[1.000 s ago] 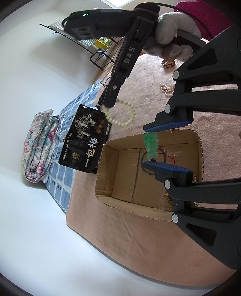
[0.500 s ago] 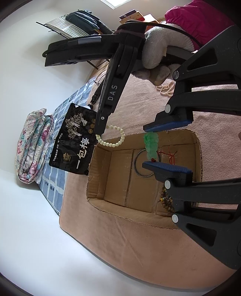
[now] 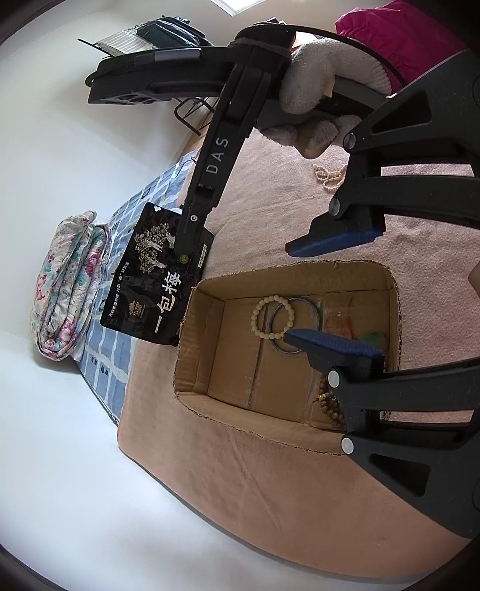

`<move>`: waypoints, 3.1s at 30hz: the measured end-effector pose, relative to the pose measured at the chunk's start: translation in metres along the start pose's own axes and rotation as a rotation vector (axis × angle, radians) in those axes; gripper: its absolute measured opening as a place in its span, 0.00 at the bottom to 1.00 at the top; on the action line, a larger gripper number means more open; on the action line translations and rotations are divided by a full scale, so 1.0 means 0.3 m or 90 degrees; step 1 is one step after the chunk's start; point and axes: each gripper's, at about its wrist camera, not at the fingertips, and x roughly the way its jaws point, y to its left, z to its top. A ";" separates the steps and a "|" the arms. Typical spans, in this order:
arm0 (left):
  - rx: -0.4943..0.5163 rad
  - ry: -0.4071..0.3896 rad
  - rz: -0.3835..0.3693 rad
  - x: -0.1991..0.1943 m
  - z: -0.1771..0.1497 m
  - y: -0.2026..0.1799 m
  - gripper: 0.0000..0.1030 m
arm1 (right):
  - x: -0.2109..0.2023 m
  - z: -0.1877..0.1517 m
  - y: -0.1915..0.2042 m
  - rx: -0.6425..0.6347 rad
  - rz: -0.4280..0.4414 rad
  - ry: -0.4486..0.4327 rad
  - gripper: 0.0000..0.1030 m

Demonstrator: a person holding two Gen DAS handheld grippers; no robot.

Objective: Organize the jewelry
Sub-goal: 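Withdraw both tools from the box toward the pearl necklace and watch, then grasp the pearl necklace with the left tool while the right grasps the red watch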

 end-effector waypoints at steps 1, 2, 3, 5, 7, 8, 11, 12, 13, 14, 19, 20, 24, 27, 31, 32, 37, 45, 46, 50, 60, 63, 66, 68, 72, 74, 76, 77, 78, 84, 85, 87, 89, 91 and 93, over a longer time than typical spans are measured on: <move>0.001 -0.002 -0.001 -0.003 0.000 -0.005 0.39 | -0.009 0.000 -0.004 0.002 -0.001 -0.001 0.34; 0.002 -0.003 -0.001 -0.005 0.001 -0.010 0.39 | -0.018 0.001 -0.008 0.003 -0.003 -0.003 0.34; 0.003 -0.004 -0.002 -0.007 0.001 -0.015 0.39 | -0.028 0.000 -0.012 0.003 -0.007 -0.003 0.34; 0.006 -0.006 -0.004 -0.013 0.002 -0.022 0.40 | -0.049 -0.001 -0.019 0.004 -0.012 -0.006 0.34; 0.013 -0.011 -0.005 -0.024 0.004 -0.040 0.39 | -0.071 -0.002 -0.027 0.005 -0.018 -0.009 0.34; 0.017 -0.015 -0.005 -0.030 0.005 -0.050 0.40 | -0.085 -0.003 -0.032 0.006 -0.022 -0.012 0.34; 0.036 -0.028 -0.006 -0.050 0.002 -0.084 0.39 | -0.131 -0.010 -0.050 0.014 -0.033 -0.022 0.34; 0.046 -0.032 -0.005 -0.057 -0.001 -0.100 0.40 | -0.148 -0.013 -0.057 0.018 -0.036 -0.025 0.34; 0.053 -0.035 -0.003 -0.061 -0.003 -0.111 0.40 | -0.165 -0.019 -0.063 0.021 -0.038 -0.028 0.34; 0.059 -0.037 -0.003 -0.064 -0.005 -0.120 0.40 | -0.182 -0.024 -0.069 0.024 -0.041 -0.031 0.34; 0.086 -0.046 -0.010 -0.078 -0.020 -0.181 0.40 | -0.269 -0.058 -0.102 0.035 -0.061 -0.043 0.36; 0.091 -0.048 -0.012 -0.081 -0.020 -0.192 0.40 | -0.289 -0.066 -0.111 0.038 -0.066 -0.046 0.37; 0.120 -0.057 -0.022 -0.091 -0.028 -0.249 0.40 | -0.366 -0.099 -0.149 0.050 -0.086 -0.057 0.40; 0.133 -0.057 -0.030 -0.089 -0.034 -0.288 0.39 | -0.429 -0.126 -0.183 0.057 -0.103 -0.066 0.46; 0.143 -0.048 -0.041 -0.069 -0.043 -0.330 0.40 | -0.512 -0.164 -0.227 0.067 -0.130 -0.077 0.56; 0.146 -0.045 -0.043 -0.066 -0.048 -0.339 0.39 | -0.533 -0.174 -0.240 0.071 -0.136 -0.080 0.60; 0.161 -0.030 -0.052 -0.035 -0.070 -0.392 0.40 | -0.646 -0.234 -0.309 0.090 -0.175 -0.096 0.74; 0.181 0.000 -0.068 0.024 -0.114 -0.453 0.55 | -0.788 -0.341 -0.444 0.129 -0.243 -0.099 0.99; 0.183 0.004 -0.069 0.032 -0.117 -0.459 0.55 | -0.805 -0.354 -0.459 0.134 -0.255 -0.103 1.00; 0.184 0.021 -0.071 0.068 -0.132 -0.473 0.55 | -0.845 -0.407 -0.536 0.168 -0.275 -0.104 1.00; 0.183 0.068 -0.085 0.169 -0.177 -0.512 0.55 | -0.808 -0.535 -0.713 0.220 -0.301 -0.044 1.00; 0.180 0.085 -0.090 0.208 -0.199 -0.523 0.55 | -0.784 -0.570 -0.761 0.241 -0.297 -0.020 1.00; 0.181 0.107 -0.096 0.254 -0.222 -0.538 0.55 | -0.760 -0.589 -0.781 0.249 -0.293 -0.004 1.00; 0.181 0.120 -0.102 0.282 -0.233 -0.550 0.55 | -0.742 -0.598 -0.784 0.247 -0.285 0.006 1.00; 0.183 0.141 -0.101 0.347 -0.255 -0.574 0.55 | -0.694 -0.611 -0.773 0.230 -0.274 0.030 1.00; 0.183 0.154 -0.104 0.380 -0.263 -0.587 0.55 | -0.670 -0.618 -0.766 0.220 -0.276 0.041 1.00; 0.187 0.160 -0.103 0.406 -0.270 -0.600 0.55 | -0.645 -0.622 -0.762 0.209 -0.277 0.055 1.00; 0.190 0.162 -0.101 0.419 -0.272 -0.608 0.55 | -0.631 -0.626 -0.762 0.203 -0.280 0.062 1.00; 0.195 0.165 -0.097 0.434 -0.275 -0.616 0.55 | -0.619 -0.629 -0.764 0.198 -0.283 0.069 1.00; 0.206 0.187 -0.072 0.536 -0.288 -0.642 0.55 | -0.567 -0.644 -0.787 0.194 -0.295 0.086 1.00; 0.208 0.188 -0.065 0.551 -0.289 -0.644 0.55 | -0.560 -0.645 -0.793 0.193 -0.295 0.089 1.00; 0.206 0.194 -0.058 0.577 -0.289 -0.642 0.55 | -0.550 -0.649 -0.798 0.187 -0.295 0.092 1.00; 0.200 0.199 -0.052 0.601 -0.287 -0.640 0.55 | -0.543 -0.651 -0.802 0.187 -0.294 0.095 1.00; 0.195 0.203 -0.050 0.620 -0.287 -0.641 0.55 | -0.537 -0.651 -0.805 0.189 -0.288 0.095 1.00; 0.198 0.204 -0.046 0.637 -0.289 -0.648 0.55 | -0.527 -0.648 -0.803 0.183 -0.286 0.097 1.00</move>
